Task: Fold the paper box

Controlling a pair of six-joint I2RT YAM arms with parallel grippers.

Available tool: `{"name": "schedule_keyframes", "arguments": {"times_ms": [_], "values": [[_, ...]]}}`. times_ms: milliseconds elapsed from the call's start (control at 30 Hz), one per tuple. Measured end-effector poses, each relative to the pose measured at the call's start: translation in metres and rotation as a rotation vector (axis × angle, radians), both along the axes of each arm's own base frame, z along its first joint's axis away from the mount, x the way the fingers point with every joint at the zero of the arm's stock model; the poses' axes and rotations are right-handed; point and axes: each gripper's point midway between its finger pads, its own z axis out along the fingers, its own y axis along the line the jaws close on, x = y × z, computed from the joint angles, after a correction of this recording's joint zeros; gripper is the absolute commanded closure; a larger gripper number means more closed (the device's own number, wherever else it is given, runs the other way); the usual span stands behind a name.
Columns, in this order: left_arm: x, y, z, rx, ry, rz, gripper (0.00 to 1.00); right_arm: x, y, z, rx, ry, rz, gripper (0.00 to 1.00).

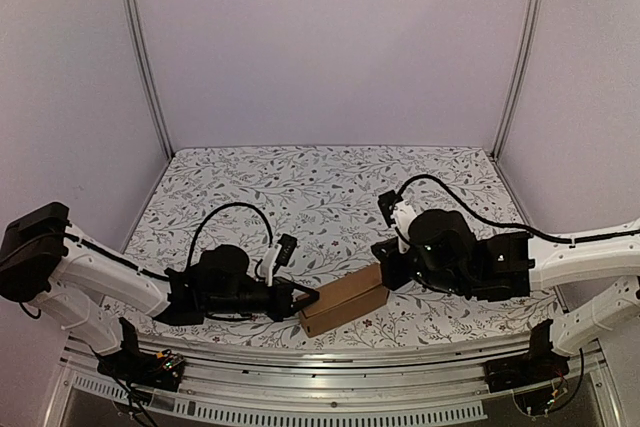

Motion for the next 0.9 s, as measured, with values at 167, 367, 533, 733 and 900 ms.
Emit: {"name": "schedule_keyframes", "arguments": {"times_ms": [167, 367, 533, 733, 900], "values": [[0.000, -0.001, 0.000, 0.005, 0.002, -0.001, 1.00, 0.002, -0.016, -0.030, -0.045, 0.037, -0.032, 1.00], [0.000, -0.002, 0.000, 0.011, 0.004, -0.001, 1.00, -0.002, -0.028, -0.079, -0.098, 0.106, -0.074, 1.00], [0.000, -0.002, 0.000, 0.014, 0.005, -0.003, 1.00, 0.000, -0.027, -0.079, -0.058, 0.117, -0.094, 1.00], [0.000, -0.002, 0.001, 0.030, 0.005, -0.006, 1.00, -0.005, -0.035, -0.073, -0.087, 0.122, -0.085, 1.00], [-0.001, 0.003, 0.006, 0.081, -0.002, -0.008, 0.99, -0.005, -0.028, -0.050, -0.091, 0.109, -0.046, 1.00]]}}
